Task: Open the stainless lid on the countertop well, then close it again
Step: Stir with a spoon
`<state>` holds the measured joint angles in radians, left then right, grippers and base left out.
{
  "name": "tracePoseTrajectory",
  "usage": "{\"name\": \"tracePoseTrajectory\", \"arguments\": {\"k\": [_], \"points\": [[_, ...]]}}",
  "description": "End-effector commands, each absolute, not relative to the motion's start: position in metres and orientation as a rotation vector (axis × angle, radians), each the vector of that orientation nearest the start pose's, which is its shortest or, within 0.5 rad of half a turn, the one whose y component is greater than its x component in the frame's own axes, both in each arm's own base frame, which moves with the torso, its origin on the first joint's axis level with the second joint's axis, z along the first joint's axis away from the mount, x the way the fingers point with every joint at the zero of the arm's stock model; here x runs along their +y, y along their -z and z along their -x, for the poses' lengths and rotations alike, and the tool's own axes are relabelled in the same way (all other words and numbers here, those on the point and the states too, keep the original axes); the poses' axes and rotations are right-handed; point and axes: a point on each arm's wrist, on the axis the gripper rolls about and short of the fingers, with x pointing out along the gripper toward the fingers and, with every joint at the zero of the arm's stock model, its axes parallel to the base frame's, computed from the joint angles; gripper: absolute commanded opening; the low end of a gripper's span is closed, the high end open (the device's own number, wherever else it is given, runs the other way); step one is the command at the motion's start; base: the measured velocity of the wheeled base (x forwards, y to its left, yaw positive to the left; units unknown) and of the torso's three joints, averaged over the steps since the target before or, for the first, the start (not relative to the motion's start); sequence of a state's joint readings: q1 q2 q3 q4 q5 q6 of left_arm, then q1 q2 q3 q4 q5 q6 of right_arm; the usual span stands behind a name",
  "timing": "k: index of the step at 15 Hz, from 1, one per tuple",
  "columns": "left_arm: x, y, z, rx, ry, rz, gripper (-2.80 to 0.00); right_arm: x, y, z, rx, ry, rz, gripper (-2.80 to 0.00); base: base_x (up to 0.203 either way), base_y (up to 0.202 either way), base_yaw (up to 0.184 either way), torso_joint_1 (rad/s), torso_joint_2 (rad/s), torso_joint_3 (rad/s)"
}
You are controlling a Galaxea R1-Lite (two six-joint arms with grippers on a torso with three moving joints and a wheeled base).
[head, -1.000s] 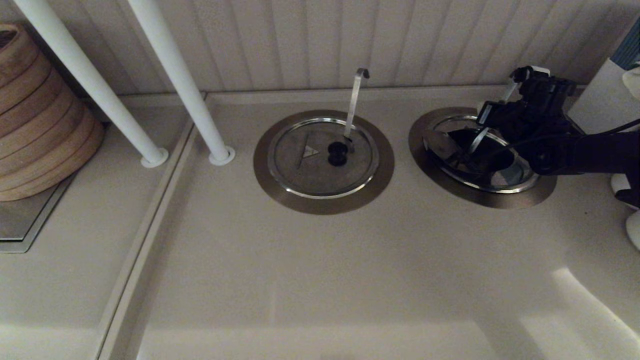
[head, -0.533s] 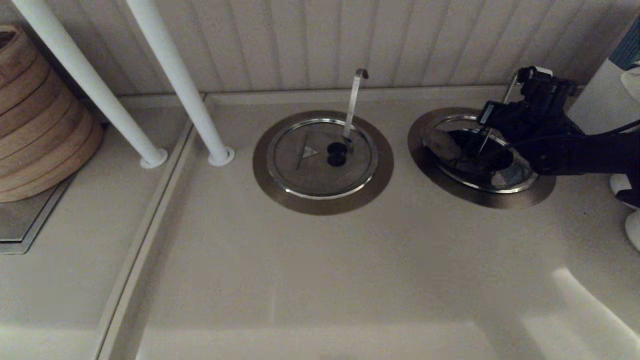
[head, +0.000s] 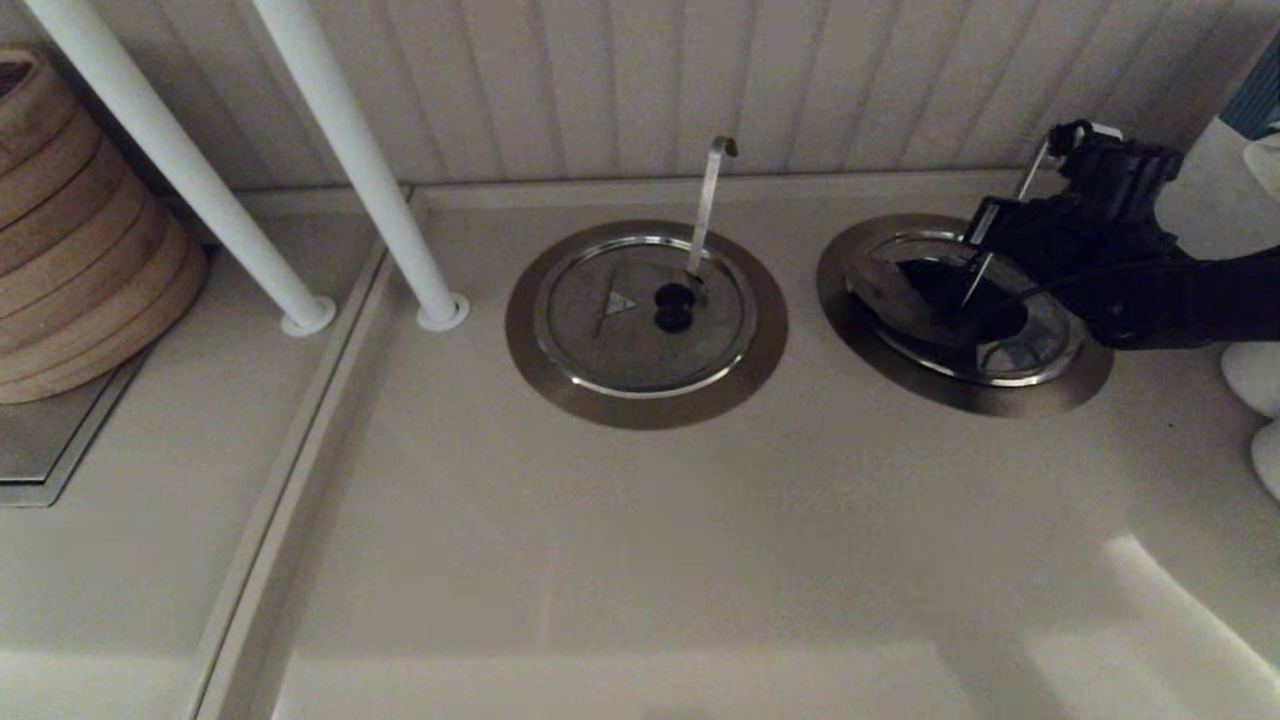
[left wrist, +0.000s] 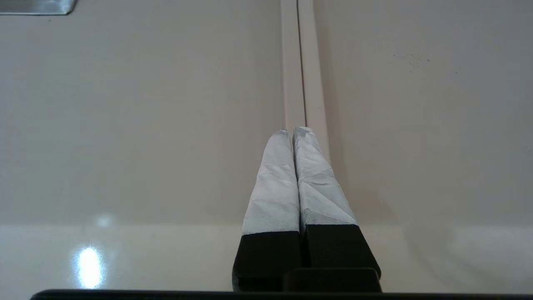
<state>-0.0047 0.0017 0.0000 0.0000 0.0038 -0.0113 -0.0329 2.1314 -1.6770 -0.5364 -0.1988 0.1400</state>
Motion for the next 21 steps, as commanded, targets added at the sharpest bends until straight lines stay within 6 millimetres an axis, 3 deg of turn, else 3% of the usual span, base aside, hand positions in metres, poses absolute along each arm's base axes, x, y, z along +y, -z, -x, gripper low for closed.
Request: {"name": "tracePoseTrajectory", "arguments": {"k": [1,6,8,15,21], "points": [[0.0,-0.076,0.023,0.001,0.0,0.012,-2.8,-0.006,-0.286,-0.415,-0.143,0.18,-0.15,-2.8,0.0,0.0,0.0,0.0,0.0,0.0],[0.0,-0.076,0.023,0.002,-0.001,0.012,-2.8,0.011,-0.32,-0.373,-0.204,0.108,-0.161,-2.8,0.0,0.0,0.0,0.0,0.0,0.0],[0.0,-0.076,0.023,0.002,0.0,0.012,-2.8,0.012,-0.323,-0.368,-0.211,0.11,-0.157,-2.8,0.0,0.0,0.0,0.0,0.0,0.0],[0.0,-0.076,0.023,0.0,0.0,0.012,-2.8,0.018,-0.31,-0.356,-0.173,0.095,-0.031,-2.8,0.0,0.0,0.0,0.0,0.0,0.0],[0.0,-0.076,0.023,0.001,0.0,0.012,-2.8,0.008,-0.294,-0.362,-0.135,0.116,0.079,-2.8,0.0,0.0,0.0,0.0,0.0,0.0]]}}
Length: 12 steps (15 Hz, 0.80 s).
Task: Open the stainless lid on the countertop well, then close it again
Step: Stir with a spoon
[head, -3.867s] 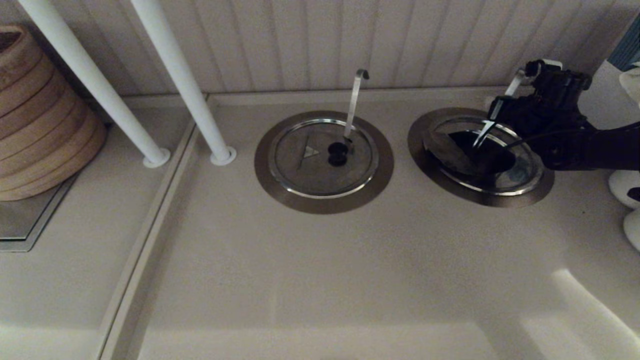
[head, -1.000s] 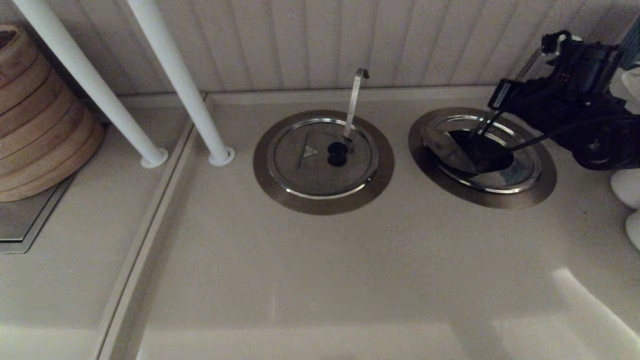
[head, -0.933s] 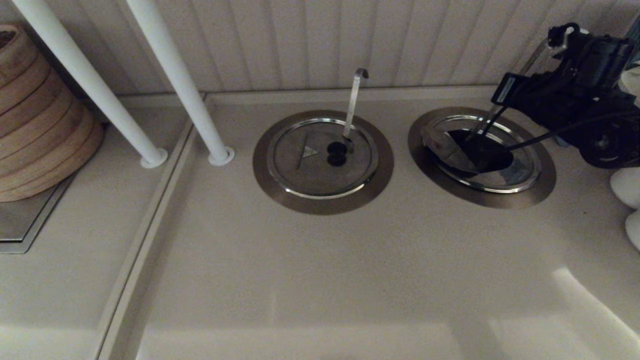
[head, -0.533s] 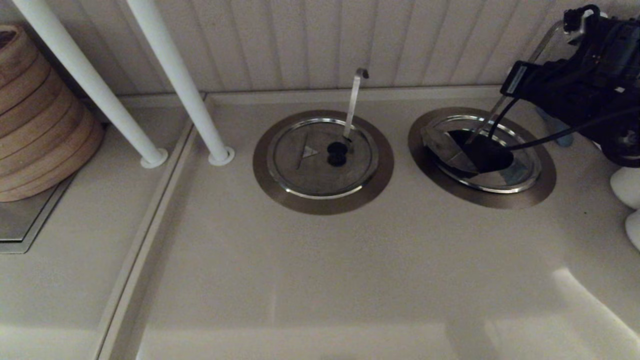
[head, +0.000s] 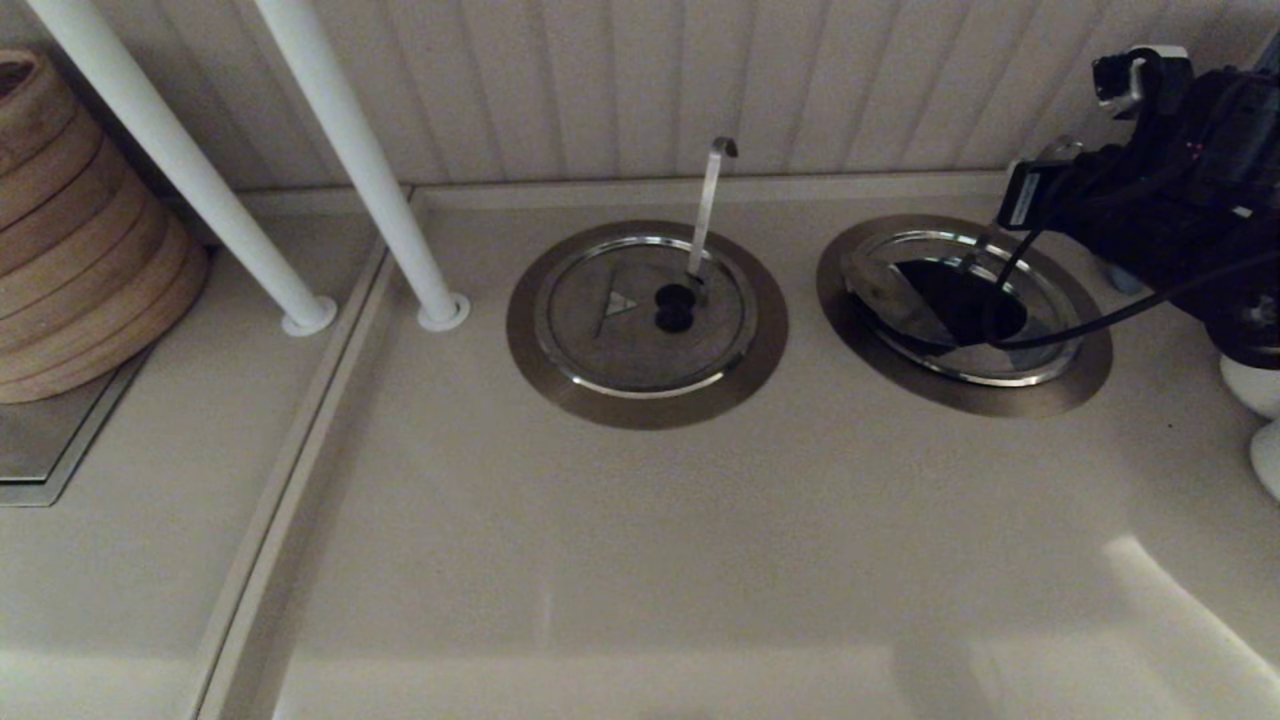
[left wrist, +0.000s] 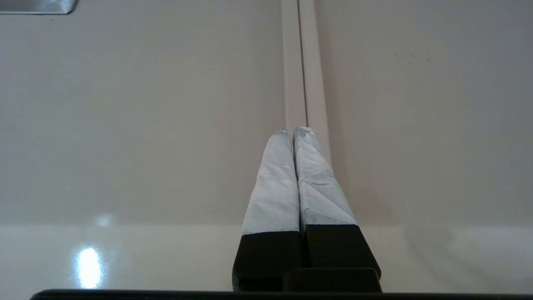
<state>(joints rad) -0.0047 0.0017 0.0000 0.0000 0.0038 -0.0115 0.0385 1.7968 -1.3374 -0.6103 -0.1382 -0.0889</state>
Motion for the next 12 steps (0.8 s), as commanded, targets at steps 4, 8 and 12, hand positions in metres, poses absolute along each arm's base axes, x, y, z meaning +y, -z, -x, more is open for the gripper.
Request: {"name": "tracePoseTrajectory", "arguments": {"k": [4,8,12], "points": [[0.0,-0.076,0.023,0.002,0.0,0.012,-2.8,0.0,-0.283,-0.373,-0.108,0.144,0.13,-2.8,0.0,0.0,0.0,0.0,0.0,0.0],[0.0,-0.076,0.023,0.002,0.0,0.012,-2.8,-0.004,-0.283,-0.38,-0.113,0.182,0.128,-2.8,0.0,0.0,0.0,0.0,0.0,0.0],[0.0,-0.076,0.023,0.001,0.0,0.012,-2.8,-0.004,-0.289,-0.386,-0.164,0.237,0.106,-2.8,0.0,0.0,0.0,0.0,0.0,0.0]]}}
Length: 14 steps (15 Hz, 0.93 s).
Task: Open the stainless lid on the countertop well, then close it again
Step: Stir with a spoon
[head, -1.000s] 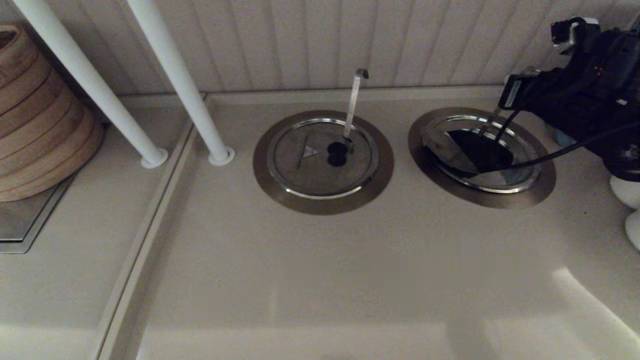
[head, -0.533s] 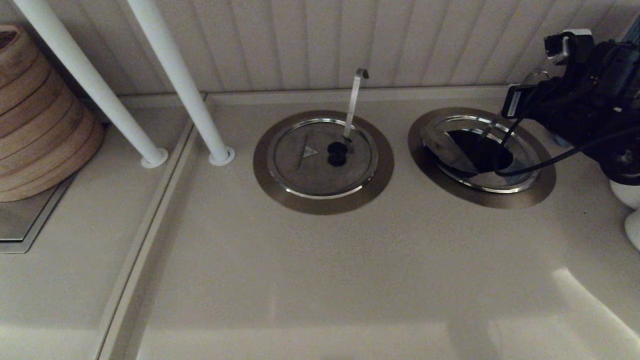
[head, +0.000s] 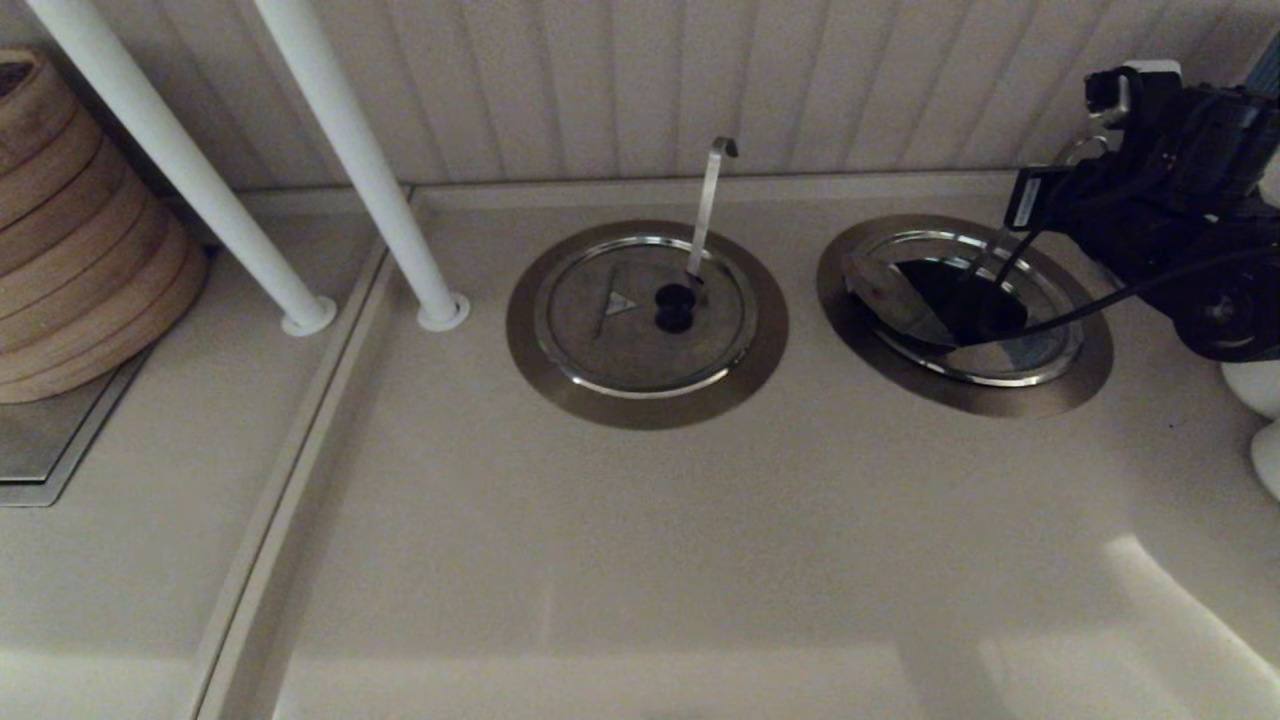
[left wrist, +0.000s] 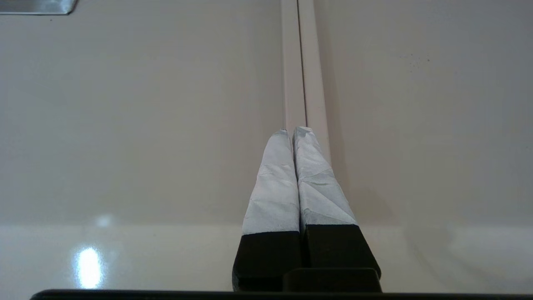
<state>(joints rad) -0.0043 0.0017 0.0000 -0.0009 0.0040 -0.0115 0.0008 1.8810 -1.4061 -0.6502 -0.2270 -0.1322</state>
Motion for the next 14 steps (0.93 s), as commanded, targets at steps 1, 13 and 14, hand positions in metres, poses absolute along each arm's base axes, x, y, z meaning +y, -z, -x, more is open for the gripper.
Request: {"name": "tracePoseTrajectory", "arguments": {"k": [1,13,14], "points": [[0.0,-0.076,0.023,0.002,0.0,0.012,-2.8,-0.002,-0.292,-0.385,-0.175,0.232,0.095,-2.8,0.0,0.0,0.0,0.0,0.0,0.0],[0.0,-0.076,0.023,0.001,0.0,0.012,-2.8,0.022,-0.317,-0.342,-0.055,-0.013,-0.109,-2.8,0.0,0.0,0.0,0.0,0.0,0.0],[0.0,-0.076,0.023,0.002,0.0,0.012,-2.8,0.022,-0.319,-0.339,-0.053,-0.019,-0.108,-2.8,0.0,0.0,0.0,0.0,0.0,0.0]]}}
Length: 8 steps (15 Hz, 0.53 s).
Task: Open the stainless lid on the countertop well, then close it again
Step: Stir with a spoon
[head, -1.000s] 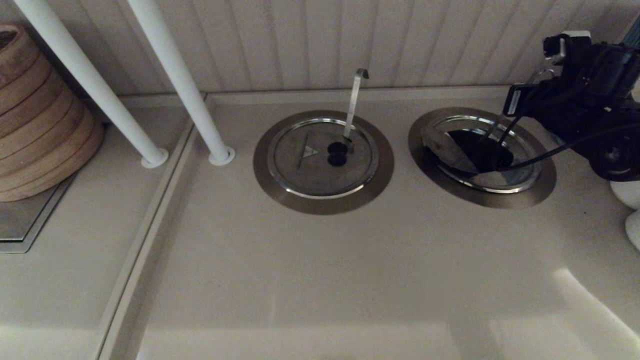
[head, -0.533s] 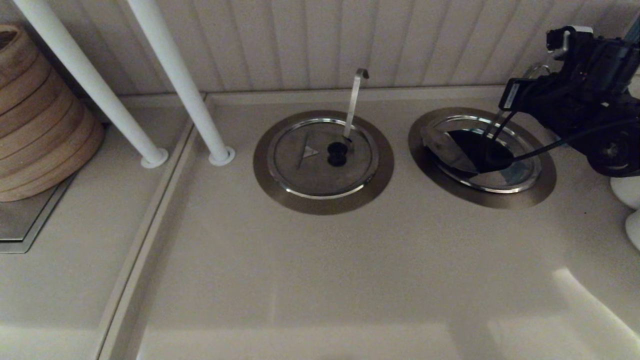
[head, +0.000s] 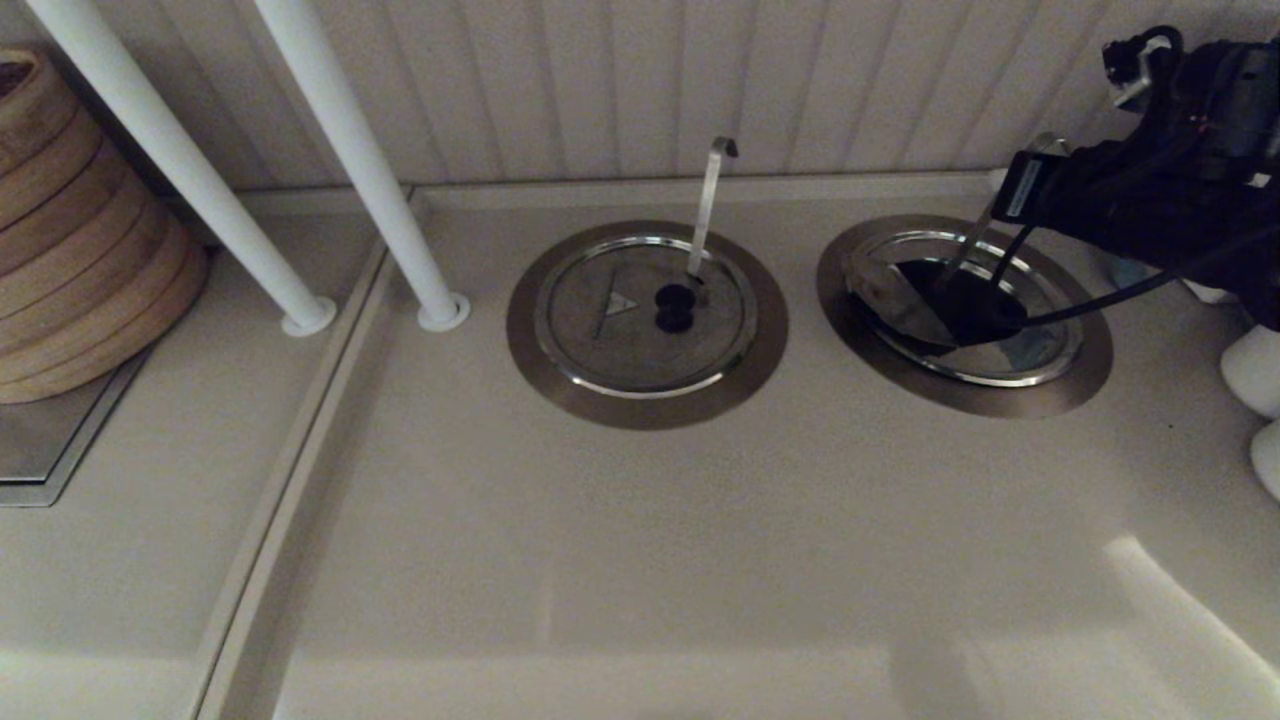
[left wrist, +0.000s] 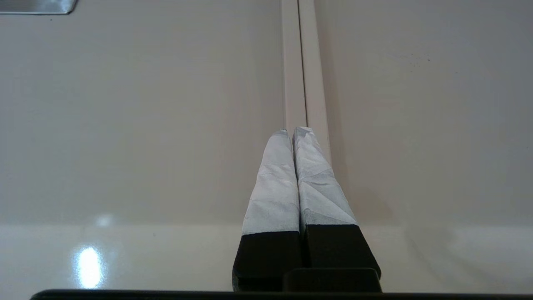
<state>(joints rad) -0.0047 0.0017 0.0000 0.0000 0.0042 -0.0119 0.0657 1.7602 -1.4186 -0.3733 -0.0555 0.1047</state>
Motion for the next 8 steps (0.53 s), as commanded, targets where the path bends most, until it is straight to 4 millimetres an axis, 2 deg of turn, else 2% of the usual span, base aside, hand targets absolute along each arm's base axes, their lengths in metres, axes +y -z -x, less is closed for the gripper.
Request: {"name": "tracePoseTrajectory", "arguments": {"k": [1,8], "points": [[0.0,-0.076,0.023,0.001,0.0,0.012,-2.8,0.02,-0.32,-0.338,-0.053,-0.023,-0.107,-2.8,0.0,0.0,0.0,0.0,0.0,0.0],[0.0,-0.076,0.023,0.002,0.0,0.012,-2.8,-0.01,-0.325,-0.332,-0.062,0.068,-0.01,-2.8,0.0,0.0,0.0,0.0,0.0,0.0]]}}
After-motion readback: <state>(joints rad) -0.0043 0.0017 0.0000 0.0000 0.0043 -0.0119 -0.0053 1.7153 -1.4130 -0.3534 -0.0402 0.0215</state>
